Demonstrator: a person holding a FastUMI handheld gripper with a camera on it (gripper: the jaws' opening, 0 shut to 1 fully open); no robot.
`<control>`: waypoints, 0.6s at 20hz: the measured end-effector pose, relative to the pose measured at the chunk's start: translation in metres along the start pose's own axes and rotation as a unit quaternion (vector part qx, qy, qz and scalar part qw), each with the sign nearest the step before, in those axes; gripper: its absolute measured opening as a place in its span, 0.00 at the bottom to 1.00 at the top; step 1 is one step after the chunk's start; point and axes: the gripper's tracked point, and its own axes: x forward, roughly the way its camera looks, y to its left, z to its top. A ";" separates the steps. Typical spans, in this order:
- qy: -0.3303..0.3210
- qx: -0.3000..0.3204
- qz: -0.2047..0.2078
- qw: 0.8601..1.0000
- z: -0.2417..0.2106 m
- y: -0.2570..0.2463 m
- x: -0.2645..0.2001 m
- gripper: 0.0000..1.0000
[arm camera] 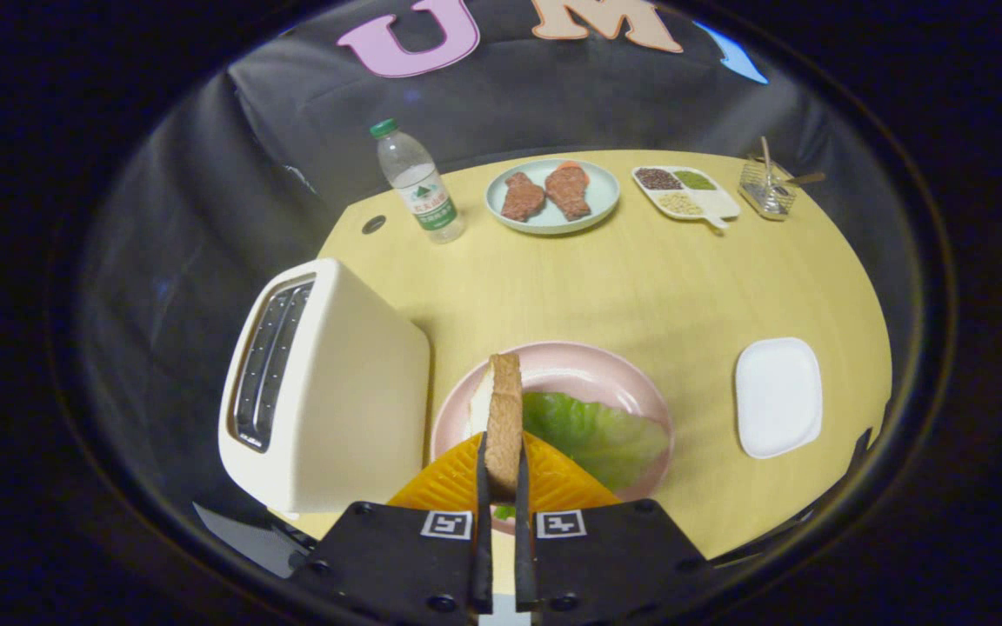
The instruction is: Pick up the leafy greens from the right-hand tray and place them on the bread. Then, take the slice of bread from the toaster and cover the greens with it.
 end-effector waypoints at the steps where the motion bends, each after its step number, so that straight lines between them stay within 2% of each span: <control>1: 0.002 -0.002 -0.006 1.000 -0.003 -0.008 0.003 0.13; 7: 0.011 0.016 -0.037 0.999 -0.018 -0.041 0.022 0.13; 12: 0.031 0.046 -0.051 0.997 -0.030 -0.055 0.036 0.22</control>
